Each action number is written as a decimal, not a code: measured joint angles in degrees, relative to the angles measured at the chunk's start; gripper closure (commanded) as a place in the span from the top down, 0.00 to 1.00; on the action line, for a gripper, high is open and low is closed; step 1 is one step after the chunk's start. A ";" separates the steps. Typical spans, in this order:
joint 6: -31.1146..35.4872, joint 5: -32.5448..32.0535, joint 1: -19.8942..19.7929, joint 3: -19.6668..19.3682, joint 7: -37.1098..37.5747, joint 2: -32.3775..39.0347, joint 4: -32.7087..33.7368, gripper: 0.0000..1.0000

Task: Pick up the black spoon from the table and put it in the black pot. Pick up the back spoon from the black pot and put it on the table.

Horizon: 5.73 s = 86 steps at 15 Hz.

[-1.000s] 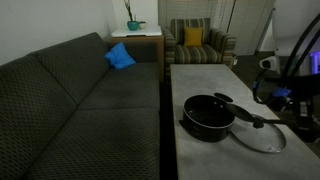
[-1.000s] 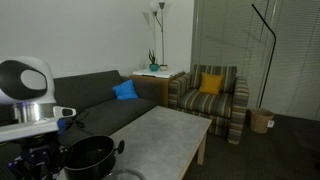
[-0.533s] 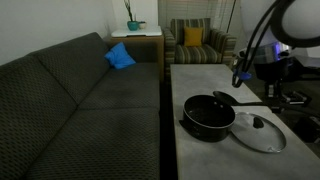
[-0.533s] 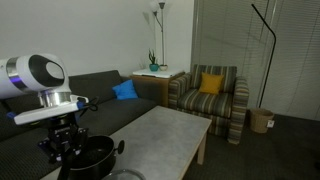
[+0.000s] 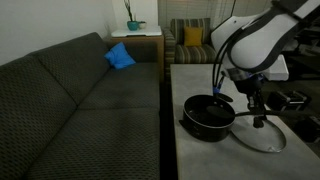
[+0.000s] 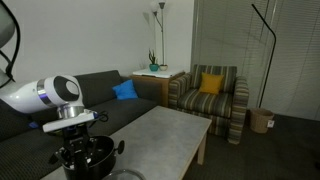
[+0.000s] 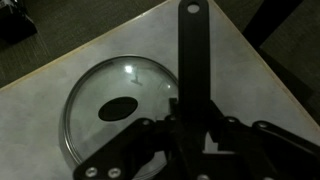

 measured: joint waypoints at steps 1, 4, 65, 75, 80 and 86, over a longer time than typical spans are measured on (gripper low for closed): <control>-1.79 -0.07 0.32 0.03 -1.57 2.33 3.15 0.07; -7.08 -0.87 1.76 0.07 -5.65 8.42 11.85 0.07; 12.63 -0.79 -12.64 10.79 -19.77 11.63 19.92 1.00; 13.27 -0.81 -15.28 11.03 -28.58 14.37 18.77 1.00; 13.39 1.63 -14.96 10.37 -33.83 16.21 18.73 0.74; 13.36 5.06 -12.90 8.23 -35.22 16.23 18.71 0.41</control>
